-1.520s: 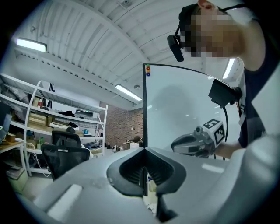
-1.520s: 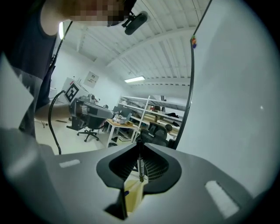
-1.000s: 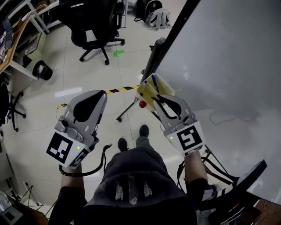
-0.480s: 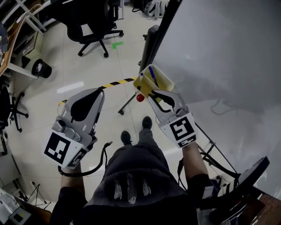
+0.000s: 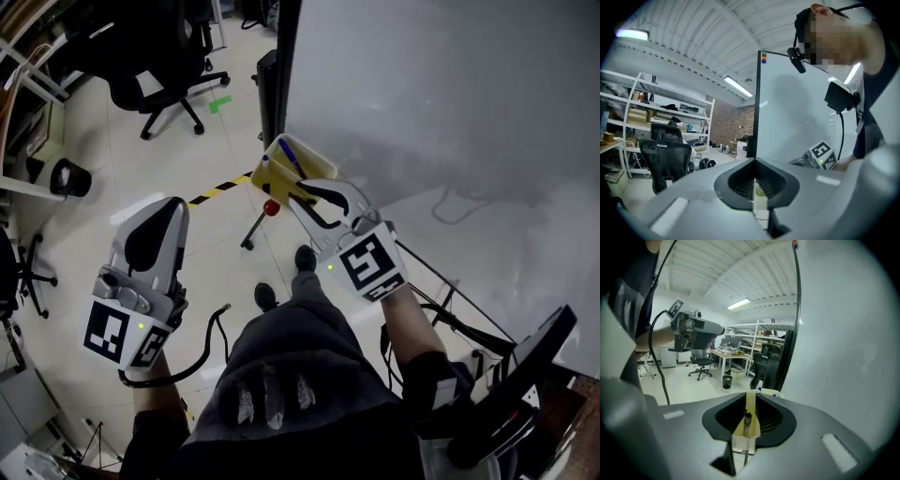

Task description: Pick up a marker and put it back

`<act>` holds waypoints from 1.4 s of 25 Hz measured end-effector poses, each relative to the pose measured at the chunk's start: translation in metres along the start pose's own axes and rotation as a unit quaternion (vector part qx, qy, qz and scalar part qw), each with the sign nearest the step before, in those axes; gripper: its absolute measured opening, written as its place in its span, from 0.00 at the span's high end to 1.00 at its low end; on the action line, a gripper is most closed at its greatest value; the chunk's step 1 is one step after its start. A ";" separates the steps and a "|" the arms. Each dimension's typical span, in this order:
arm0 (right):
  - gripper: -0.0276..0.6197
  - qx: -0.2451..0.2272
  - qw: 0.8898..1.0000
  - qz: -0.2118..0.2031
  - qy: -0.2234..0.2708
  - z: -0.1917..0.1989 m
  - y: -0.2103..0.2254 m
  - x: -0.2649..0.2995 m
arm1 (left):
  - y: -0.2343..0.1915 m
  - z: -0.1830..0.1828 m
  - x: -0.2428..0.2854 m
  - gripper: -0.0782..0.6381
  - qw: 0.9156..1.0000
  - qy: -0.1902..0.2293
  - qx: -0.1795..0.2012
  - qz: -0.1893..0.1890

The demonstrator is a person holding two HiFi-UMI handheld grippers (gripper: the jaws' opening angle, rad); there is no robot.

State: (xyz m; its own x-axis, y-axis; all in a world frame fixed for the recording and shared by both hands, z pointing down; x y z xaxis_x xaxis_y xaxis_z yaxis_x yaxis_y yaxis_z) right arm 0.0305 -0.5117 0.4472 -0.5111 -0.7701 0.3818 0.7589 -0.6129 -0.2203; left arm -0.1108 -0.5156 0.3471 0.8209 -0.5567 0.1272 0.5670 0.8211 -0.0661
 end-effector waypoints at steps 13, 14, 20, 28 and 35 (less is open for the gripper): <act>0.86 -0.047 0.989 0.043 0.131 -0.113 0.009 -0.046 | 0.001 -0.043 -0.040 0.88 0.998 0.058 0.040 -0.007; 0.86 -0.048 0.988 0.047 0.142 -0.124 0.008 -0.051 | 0.002 -0.047 -0.045 0.88 0.997 0.063 0.044 -0.008; 0.86 -0.050 0.976 0.065 0.201 -0.177 -0.012 -0.086 | 0.014 -0.076 -0.074 0.88 0.993 0.092 0.079 -0.012; 0.95 -0.050 0.972 0.060 0.220 -0.187 -0.042 -0.115 | 0.035 -0.083 -0.101 0.88 0.990 0.106 0.098 -0.008; 0.95 -0.050 0.975 0.071 0.203 -0.181 -0.063 -0.136 | 0.052 -0.076 -0.118 0.88 0.990 0.113 0.082 0.005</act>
State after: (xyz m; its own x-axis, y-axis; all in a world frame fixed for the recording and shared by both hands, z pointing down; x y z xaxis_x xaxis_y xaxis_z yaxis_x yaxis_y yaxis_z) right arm -0.0205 -0.4004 0.2467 -0.5368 -0.8427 -0.0412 0.8007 -0.4935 -0.3395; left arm -0.1729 -0.4173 0.2535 0.8311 -0.5472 -0.0996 0.5554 0.8257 0.0987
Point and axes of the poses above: the fingertips, and each gripper's own axes: x forward along the fingers, y to its right, z out of its underside, the point moved 1 cm from there along -x, backward along the fingers, and after that the axes turned 4 degrees about z, right-handed, at the moved point
